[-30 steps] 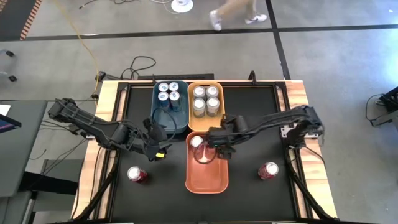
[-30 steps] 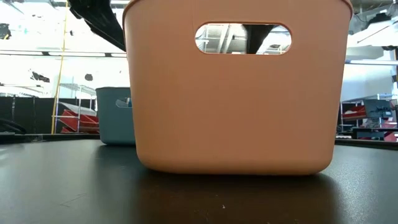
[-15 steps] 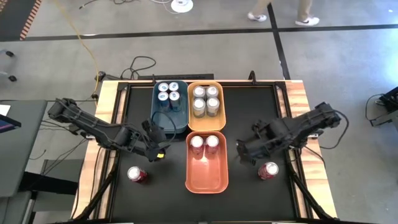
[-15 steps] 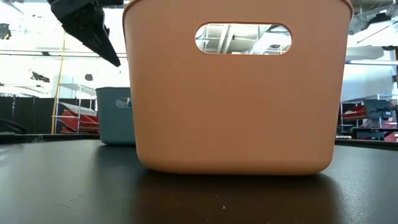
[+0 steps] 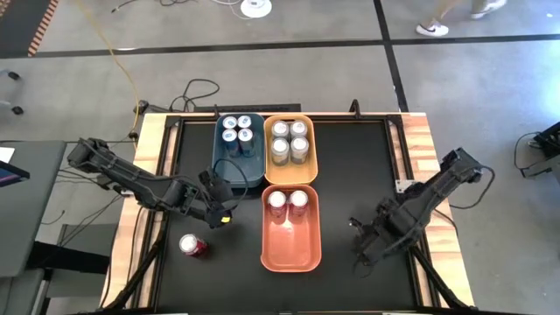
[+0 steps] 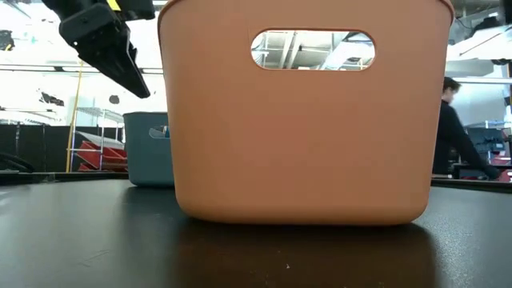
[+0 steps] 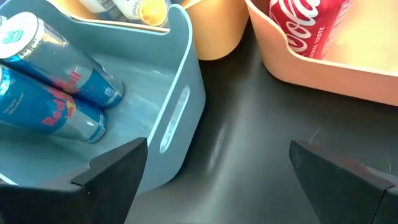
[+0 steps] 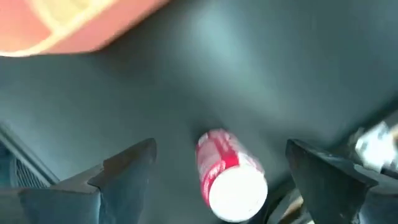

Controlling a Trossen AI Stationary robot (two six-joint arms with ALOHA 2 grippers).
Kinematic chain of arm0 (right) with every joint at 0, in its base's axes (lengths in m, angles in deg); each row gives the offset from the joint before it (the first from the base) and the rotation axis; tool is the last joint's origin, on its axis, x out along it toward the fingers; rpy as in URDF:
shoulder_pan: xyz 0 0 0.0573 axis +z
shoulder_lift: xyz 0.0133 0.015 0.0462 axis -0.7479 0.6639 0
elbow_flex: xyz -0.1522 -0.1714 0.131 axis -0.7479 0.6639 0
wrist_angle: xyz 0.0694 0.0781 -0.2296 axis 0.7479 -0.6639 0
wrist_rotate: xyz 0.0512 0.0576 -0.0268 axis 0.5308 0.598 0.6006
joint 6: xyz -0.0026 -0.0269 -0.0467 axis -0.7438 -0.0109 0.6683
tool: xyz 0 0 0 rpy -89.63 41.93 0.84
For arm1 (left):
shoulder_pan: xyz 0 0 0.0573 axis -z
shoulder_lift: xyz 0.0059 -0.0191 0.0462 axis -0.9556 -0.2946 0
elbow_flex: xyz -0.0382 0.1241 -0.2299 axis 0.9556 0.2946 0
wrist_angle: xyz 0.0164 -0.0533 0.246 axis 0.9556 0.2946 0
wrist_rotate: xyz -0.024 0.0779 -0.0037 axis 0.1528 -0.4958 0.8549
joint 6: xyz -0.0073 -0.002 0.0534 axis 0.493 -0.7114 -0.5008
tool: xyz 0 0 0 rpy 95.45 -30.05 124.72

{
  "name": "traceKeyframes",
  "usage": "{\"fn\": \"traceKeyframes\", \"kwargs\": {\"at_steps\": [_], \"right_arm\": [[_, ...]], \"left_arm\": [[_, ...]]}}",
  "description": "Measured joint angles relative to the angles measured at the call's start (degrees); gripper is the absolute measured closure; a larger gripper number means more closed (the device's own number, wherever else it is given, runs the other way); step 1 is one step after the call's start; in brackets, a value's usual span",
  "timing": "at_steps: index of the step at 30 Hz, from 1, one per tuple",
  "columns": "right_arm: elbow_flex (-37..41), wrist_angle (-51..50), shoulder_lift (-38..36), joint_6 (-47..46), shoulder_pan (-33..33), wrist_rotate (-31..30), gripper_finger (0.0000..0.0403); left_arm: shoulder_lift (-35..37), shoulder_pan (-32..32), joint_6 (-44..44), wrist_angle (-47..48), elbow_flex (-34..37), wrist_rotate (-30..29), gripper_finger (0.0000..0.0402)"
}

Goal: Sort soda cans
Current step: Put the red soda can into the orange bin

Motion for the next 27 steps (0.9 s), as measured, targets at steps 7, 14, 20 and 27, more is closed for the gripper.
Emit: {"fn": "traceKeyframes", "kwargs": {"at_steps": [7, 14, 20, 27], "right_arm": [[6.4, 0.1, 0.0, -22.7, 4.2, 5.2, 0.0031], [11.3, 0.0, -0.3, -31.0, 8.8, 11.2, 0.0031], [12.2, 0.4, -0.4, -32.8, 9.7, 9.0, 0.0031], [15.7, 3.5, -0.4, -33.6, 9.1, 9.0, 0.0031]], "left_arm": [[0.0, 0.0, -1.5, -2.7, 0.0, 0.0, 0.0013], [0.0, 0.0, -3.9, -3.3, 0.0, 0.0, 0.0013], [0.0, 0.0, -5.7, -4.0, 0.0, 0.0, 0.0013], [0.0, 0.0, -6.6, -4.9, 0.0, 0.0, 0.0013]]}}
